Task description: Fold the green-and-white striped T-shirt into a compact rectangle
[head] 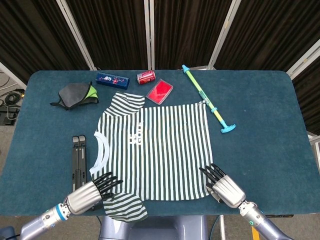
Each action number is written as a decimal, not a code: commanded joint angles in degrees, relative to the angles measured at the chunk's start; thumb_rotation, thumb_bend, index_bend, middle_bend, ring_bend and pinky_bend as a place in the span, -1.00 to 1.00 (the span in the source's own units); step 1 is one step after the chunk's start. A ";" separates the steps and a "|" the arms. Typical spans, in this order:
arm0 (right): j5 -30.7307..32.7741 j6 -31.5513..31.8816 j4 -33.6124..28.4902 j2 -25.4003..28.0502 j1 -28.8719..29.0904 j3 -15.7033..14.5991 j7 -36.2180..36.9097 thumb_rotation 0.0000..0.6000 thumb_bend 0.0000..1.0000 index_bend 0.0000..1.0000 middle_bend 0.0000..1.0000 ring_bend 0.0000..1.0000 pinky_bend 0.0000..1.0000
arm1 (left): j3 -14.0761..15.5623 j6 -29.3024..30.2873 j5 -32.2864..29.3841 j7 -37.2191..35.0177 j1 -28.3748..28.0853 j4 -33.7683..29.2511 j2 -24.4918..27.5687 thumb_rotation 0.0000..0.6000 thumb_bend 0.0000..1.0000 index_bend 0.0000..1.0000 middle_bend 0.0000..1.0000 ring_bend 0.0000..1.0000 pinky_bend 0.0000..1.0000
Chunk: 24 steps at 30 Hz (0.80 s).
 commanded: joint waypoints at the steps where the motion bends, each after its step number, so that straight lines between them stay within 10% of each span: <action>1: -0.02 0.09 -0.05 0.00 0.01 -0.04 -0.10 1.00 -0.24 0.44 -0.93 -1.00 -1.00 | 1.42 1.25 1.02 -0.84 -0.40 3.75 -2.06 1.00 -0.34 -0.17 -1.00 -1.00 -1.00; 24: 0.38 0.39 -0.08 -0.06 0.16 -0.38 -0.28 1.00 -0.22 0.45 -0.93 -1.00 -1.00 | 3.93 6.66 -2.08 -6.20 0.75 19.30 -10.96 1.00 -0.28 -0.12 -1.00 -1.00 -1.00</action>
